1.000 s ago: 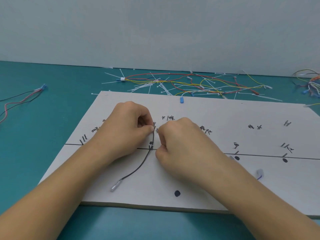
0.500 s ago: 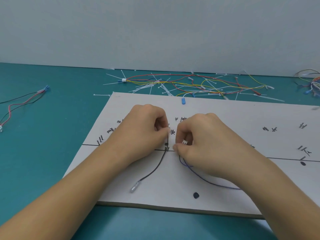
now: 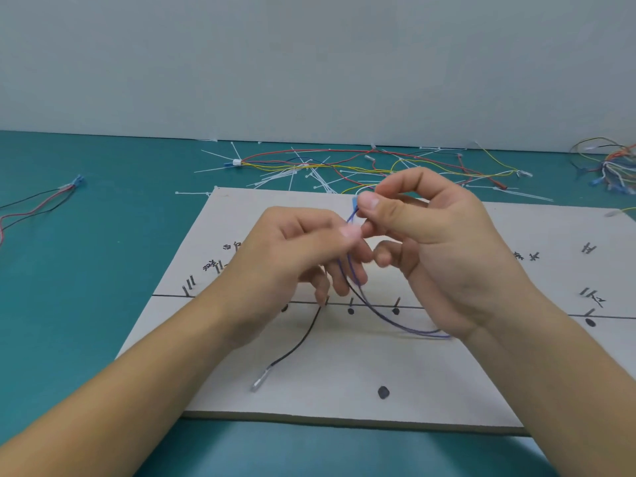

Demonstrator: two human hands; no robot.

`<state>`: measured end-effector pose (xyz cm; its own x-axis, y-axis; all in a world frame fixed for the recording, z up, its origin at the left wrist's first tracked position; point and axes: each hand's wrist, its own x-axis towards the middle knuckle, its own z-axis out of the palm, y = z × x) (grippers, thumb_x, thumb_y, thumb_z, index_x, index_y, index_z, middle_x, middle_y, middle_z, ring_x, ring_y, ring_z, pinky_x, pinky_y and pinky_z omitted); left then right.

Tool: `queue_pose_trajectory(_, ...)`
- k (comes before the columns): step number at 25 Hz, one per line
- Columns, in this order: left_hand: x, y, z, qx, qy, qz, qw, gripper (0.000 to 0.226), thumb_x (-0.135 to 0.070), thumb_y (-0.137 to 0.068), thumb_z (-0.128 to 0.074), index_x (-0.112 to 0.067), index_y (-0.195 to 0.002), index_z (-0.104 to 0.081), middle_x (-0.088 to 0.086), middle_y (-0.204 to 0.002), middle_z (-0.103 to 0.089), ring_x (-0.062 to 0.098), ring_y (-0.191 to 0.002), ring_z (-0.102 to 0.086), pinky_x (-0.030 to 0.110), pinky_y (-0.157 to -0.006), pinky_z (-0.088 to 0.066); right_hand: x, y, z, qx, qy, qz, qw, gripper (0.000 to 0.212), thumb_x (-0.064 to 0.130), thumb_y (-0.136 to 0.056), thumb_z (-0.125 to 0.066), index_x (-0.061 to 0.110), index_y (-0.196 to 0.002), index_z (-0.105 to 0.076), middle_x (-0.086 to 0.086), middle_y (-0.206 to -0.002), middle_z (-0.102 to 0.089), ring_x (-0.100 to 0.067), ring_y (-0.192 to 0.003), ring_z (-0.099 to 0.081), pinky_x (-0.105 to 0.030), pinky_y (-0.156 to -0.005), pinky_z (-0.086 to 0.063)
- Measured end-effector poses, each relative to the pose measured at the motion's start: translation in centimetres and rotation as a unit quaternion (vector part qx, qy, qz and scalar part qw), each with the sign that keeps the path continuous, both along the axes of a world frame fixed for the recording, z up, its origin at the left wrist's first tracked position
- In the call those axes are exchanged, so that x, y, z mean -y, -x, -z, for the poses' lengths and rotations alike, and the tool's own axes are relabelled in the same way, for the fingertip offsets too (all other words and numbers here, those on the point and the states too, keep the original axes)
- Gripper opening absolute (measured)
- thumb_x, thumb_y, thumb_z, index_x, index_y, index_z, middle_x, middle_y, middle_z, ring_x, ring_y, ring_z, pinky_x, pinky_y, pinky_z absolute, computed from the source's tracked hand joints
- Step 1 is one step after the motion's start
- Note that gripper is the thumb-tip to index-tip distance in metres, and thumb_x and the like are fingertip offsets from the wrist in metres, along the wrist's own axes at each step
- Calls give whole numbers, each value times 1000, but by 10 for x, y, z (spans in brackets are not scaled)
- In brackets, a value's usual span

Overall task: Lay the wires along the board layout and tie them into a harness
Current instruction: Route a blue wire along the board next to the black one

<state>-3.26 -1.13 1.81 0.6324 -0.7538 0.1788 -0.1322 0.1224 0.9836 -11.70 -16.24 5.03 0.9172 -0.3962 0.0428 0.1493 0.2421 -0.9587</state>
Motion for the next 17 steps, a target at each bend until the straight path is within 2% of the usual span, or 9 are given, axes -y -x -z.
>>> queue_pose_trajectory(2, -1, 0, 0, 20, 2, -14, 1000, 22, -23, -94, -62, -9, -85, -76, 10, -68, -72, 22, -57, -61, 27, -51, -47, 3, -2, 2, -4, -10, -10, 1000, 22, 4, -77, -76, 9, -96, -64, -12, -81, -65, -21, -63, -62, -24, -46, -46)
queue_pose_trajectory(6, -2, 0, -3, -30, 12, -1, 999, 25, -20, -95, -56, -10, -88, -78, 12, -67, -72, 22, -56, -59, 27, -49, -47, 7, -3, 5, -19, -2, -44, 999, 27, 5, -84, -72, 12, -110, -70, -6, -97, -77, -18, -70, -65, -25, -52, -48)
queue_pose_trajectory(9, 0, 0, -2, -74, 8, 34, 997, 30, -17, -97, -51, 0, -91, -74, 14, -63, -68, 23, -54, -57, 30, -49, -47, 8, -4, 7, -19, -12, -64, 998, 27, 12, -76, -74, 12, -103, -74, -5, -95, -77, -16, -70, -64, -27, -59, -50)
queue_pose_trajectory(13, -2, 0, -2, -123, 4, 94, 988, 29, -17, -100, -50, -5, -96, -76, 18, -71, -70, 26, -57, -62, 31, -51, -51, 14, -5, 6, -9, -51, -89, 995, 37, 5, -70, -75, 7, -108, -71, -9, -94, -76, -16, -66, -64, -24, -61, -53)
queue_pose_trajectory(17, -7, -5, -3, -155, 8, 125, 980, 27, -17, -101, -53, -3, -105, -75, 18, -79, -72, 24, -59, -66, 29, -51, -54, 19, -8, 7, -13, -73, -106, 992, 39, 2, -70, -72, 7, -108, -70, -9, -95, -75, -14, -64, -63, -23, -66, -55)
